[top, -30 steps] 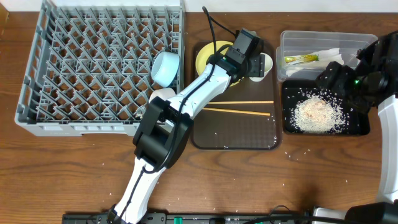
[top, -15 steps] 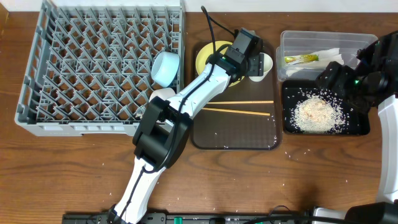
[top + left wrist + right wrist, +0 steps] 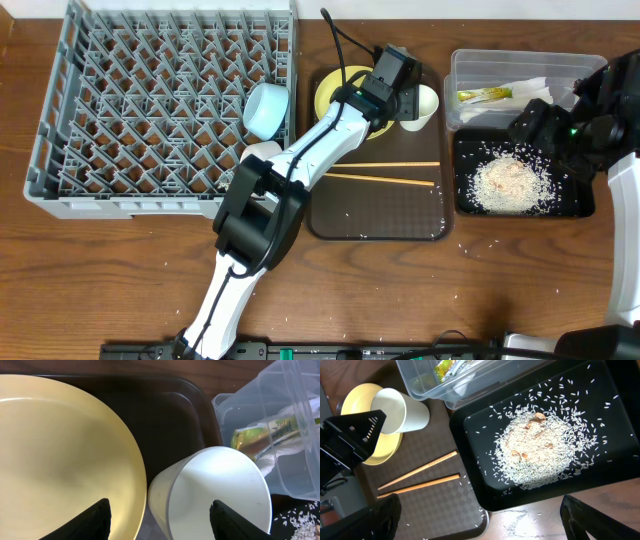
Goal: Sort waste into correct bins and load items into the dishwasher
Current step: 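Lower the left gripper around the white paper cup and grasp it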
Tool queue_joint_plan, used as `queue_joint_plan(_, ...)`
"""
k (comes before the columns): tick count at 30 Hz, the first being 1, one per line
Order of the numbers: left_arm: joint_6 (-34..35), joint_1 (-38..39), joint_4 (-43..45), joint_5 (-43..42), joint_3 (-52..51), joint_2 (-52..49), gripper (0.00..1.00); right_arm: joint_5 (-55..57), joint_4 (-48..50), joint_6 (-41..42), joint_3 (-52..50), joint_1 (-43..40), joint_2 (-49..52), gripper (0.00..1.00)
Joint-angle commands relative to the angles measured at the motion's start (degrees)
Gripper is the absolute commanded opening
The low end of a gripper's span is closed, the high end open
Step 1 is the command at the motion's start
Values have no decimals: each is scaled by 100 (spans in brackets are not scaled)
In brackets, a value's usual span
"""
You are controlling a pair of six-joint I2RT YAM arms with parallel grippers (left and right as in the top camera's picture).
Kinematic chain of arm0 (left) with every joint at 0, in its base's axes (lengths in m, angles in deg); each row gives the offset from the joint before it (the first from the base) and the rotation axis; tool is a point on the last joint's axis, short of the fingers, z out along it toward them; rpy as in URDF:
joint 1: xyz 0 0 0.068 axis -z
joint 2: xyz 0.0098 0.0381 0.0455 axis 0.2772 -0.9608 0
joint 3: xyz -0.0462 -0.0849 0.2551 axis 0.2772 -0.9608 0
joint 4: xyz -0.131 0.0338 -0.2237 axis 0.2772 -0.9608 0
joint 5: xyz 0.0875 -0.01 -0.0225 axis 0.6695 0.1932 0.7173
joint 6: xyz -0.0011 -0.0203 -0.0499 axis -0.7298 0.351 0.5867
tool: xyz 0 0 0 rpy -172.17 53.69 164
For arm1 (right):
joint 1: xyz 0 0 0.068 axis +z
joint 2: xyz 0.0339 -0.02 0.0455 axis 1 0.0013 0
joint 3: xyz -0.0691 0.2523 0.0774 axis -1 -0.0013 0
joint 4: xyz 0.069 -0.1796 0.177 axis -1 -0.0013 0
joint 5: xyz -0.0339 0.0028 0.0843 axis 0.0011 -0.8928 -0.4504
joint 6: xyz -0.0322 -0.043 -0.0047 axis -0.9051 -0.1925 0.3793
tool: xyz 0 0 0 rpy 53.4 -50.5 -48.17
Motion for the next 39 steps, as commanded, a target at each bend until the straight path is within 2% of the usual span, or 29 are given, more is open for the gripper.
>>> queue_joint_plan(1,26,-24,0,92,96,20,65,-26,-2,-2,72,0,-39,99)
queue_joint_plan(5,26,-24,-42,90,98,20,64,-26,-2,-2,72,0,-39,99)
queue_joint_plan(8,2,-24,-83,90,96,20,58,-26,-2,-2,72,0,-39,99)
queue_joint_plan(15,0,-17,-170,87,96,20,57,-26,-2,-2,72,0,-39,99)
queue_joint_plan(18,-13,9,-278,87,96,20,51,-26,-2,-2,72,0,-39,99)
queue_joint_plan(23,-192,46,-479,92,96,20,47,-24,-2,-2,72,0,-39,99)
queue_joint_plan(32,-188,46,-553,90,96,20,19,-26,-2,-2,72,0,-39,99)
queue_joint_plan(34,-188,46,-555,87,96,22,9,-24,-2,-2,72,0,-39,99)
queue_joint_plan(39,-188,46,-684,87,98,120,7,-26,-2,-2,72,0,-39,99)
